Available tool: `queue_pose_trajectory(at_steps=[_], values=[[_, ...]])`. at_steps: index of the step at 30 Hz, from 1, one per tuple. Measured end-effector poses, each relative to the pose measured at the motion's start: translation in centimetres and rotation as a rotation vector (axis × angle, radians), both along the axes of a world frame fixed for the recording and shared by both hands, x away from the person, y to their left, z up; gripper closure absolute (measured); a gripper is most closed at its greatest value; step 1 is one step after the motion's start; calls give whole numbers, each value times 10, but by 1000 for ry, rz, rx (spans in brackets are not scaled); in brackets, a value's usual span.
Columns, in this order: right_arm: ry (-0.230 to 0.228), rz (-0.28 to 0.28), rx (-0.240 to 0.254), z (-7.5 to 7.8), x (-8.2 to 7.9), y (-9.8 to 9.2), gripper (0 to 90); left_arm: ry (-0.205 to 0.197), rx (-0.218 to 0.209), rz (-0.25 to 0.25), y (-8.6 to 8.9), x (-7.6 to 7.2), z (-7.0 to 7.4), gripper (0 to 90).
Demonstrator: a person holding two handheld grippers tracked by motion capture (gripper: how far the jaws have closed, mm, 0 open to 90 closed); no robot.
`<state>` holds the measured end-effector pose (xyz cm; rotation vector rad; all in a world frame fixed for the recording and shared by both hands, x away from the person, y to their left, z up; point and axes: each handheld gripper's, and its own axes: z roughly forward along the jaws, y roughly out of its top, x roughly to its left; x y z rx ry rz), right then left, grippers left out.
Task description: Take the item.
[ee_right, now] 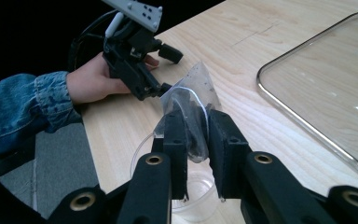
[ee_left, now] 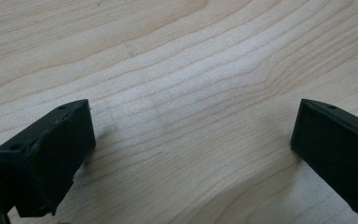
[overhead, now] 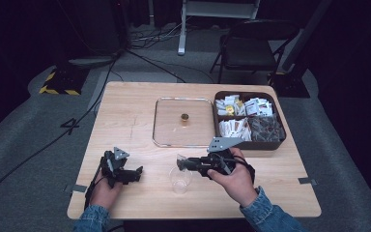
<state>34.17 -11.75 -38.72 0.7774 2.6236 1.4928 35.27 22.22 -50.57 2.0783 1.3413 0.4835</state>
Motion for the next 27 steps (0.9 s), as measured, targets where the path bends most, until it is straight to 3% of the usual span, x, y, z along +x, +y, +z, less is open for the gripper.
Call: queue_pose_trajectory(at_steps=[12,23,27], values=[[38,60,-79,-13,-7,12,781,1,0,1,0,0,0,0],[49,81,-152,-24,-8,20,777,1,0,-1,0,0,0,0],[30,74,-132,-26,-8,22,601,0,0,0,0,0,0,0]])
